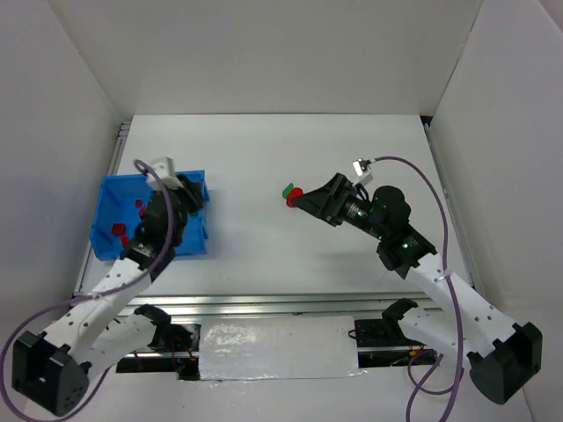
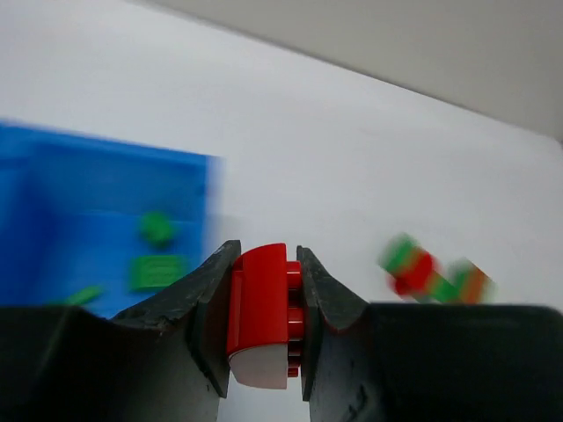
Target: Sort the legos into containers by color
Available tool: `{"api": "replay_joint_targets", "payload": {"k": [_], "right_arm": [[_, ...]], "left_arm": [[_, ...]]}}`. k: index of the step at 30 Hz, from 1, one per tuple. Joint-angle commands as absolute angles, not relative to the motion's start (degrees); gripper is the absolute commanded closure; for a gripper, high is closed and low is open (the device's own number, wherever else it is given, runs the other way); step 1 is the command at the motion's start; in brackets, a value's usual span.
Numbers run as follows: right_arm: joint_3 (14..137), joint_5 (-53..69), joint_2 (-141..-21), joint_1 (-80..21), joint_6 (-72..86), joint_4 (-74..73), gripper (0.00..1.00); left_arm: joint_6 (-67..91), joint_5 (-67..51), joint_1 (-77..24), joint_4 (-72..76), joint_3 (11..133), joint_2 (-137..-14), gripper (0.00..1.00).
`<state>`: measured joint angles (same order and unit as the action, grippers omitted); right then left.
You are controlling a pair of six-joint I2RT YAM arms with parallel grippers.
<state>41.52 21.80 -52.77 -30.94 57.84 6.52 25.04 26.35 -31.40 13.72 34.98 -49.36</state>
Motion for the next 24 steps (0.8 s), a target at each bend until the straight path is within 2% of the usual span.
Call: {"api": "replay_joint_targets", "payload": {"k": [1, 2, 3, 5, 10, 12, 13, 14, 15, 16, 18, 19, 20, 24], "right_arm": [[40.96, 14.77, -47.91, -30.5, 51.6, 0.8, 0.0], [40.96, 15.37, -47.47, -30.41, 50.81, 0.44, 0.0], [41.13, 16.16, -47.11, -30.5, 49.41, -0.43, 0.0], [41.57, 18.18, -47.11, -30.23, 47.91, -1.84, 0.0], [41.22, 20.21, -47.55, -30.06, 45.27, -3.16, 0.0], [41.05, 21.0, -47.64, -30.06, 44.74, -2.73, 0.0], [40.78, 21.44, -47.81, -30.06, 44.56, -2.46, 0.0], [40.78, 21.71, -47.99, -30.06, 44.3, -2.37, 0.0], [40.69, 22.06, -48.16, -30.06, 44.21, -2.11, 0.0], [40.69, 22.23, -48.25, -30.15, 44.12, -2.02, 0.0], [41.13, 22.59, -48.78, -30.06, 43.51, -2.28, 0.0], [41.31, 22.67, -48.95, -29.97, 43.33, -2.55, 0.0], [41.57, 22.85, -49.22, -29.97, 43.07, -3.07, 0.0], [41.84, 21.63, -49.39, -30.06, 41.31, -4.3, 0.0]], "left_arm": [[42.96, 31.33, -12.45, -6.55, 39.81, -52.81, 1.0], [45.59, 24.5, -7.69, -8.16, 41.82, -54.04, 1.0], [46.57, 22.43, 0.36, -10.09, 43.14, -56.58, 1.0], [48.59, 23.19, 5.96, -14.49, 47.08, -58.7, 1.0], [49.48, 36.01, 7.91, -19.24, 53.78, -64.15, 1.0], [51.24, 40.84, 8.35, -22.4, 55.8, -67.04, 0.92], [51.5, 41.83, 8.52, -23.2, 56.25, -67.93, 0.87], [51.85, 42.53, 8.96, -24.07, 56.69, -68.81, 0.71], [51.94, 42.36, 9.31, -24.34, 56.78, -69.86, 0.61], [52.47, 42.19, 9.58, -24.52, 56.78, -69.96, 0.39], [53.08, 41.93, 9.76, -24.08, 56.08, -70.22, 0.22], [53.69, 41.49, 9.93, -23.91, 55.73, -70.4, 0.05], [53.61, 40.79, 10.54, -23.65, 55.64, -70.75, 0.01], [53.44, 38.59, 10.99, -24.17, 56.6, -70.84, 0.01]]}}
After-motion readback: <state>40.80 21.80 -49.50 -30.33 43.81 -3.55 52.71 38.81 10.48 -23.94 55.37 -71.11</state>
